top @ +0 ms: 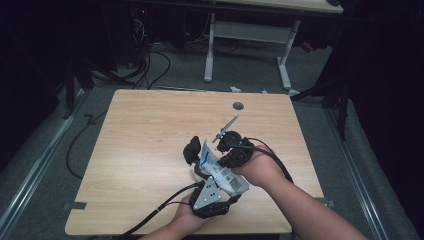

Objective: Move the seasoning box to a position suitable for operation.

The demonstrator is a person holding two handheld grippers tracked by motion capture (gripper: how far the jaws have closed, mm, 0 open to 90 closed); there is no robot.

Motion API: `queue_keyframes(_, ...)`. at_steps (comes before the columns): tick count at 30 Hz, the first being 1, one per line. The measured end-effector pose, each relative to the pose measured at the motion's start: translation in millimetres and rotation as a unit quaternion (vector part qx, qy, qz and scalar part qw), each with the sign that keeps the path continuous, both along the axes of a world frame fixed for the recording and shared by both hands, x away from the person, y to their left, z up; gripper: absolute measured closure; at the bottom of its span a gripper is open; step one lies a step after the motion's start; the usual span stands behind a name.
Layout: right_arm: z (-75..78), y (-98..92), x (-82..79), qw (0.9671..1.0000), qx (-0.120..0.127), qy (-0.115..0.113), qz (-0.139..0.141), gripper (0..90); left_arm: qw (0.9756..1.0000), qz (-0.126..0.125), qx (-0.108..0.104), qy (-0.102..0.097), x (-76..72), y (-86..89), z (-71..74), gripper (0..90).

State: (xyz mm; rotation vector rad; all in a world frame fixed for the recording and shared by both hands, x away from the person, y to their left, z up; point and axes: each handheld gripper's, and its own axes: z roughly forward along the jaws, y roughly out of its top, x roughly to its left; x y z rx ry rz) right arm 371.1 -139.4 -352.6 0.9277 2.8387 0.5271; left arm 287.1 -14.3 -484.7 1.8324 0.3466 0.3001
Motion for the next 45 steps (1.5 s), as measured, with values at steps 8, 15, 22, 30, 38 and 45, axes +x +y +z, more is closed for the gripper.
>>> queue_keyframes(8, -1.3, 1.4, 0.9, 1.0000, -0.001, 0.000, 0.001, 89.4, 1.0000, 0.001, -0.002, 0.001, -0.2, -0.1, 0.6, 53.6)
queue_keyframes(15, -1.7, 1.7, 1.5, 1.0000, 0.000, 0.002, 0.001, 89.4, 1.0000, 0.001, -0.002, -0.001, 0.0, -0.1, 0.7, 53.7)
queue_keyframes(22, 1.4, 2.0, 0.9, 1.0000, -0.001, -0.003, 0.001, 89.4, 1.0000, 0.003, -0.004, -0.004, 0.2, 0.6, 2.5, 53.8)
queue_keyframes(30, 3.2, 2.0, 1.6, 1.0000, -0.002, -0.005, 0.002, 89.4, 1.0000, 0.004, -0.006, -0.006, 1.1, 0.4, 3.2, 53.9)
queue_keyframes(38, 4.2, 1.9, 1.6, 1.0000, -0.002, -0.007, 0.002, 89.4, 0.9999, 0.005, -0.007, -0.007, 1.0, 0.3, 3.8, 54.0)
queue_keyframes(45, 5.1, 2.1, 2.4, 1.0000, 0.001, -0.006, 0.001, 89.4, 0.9999, 0.005, -0.006, -0.008, 2.0, 0.8, 5.3, 54.1)
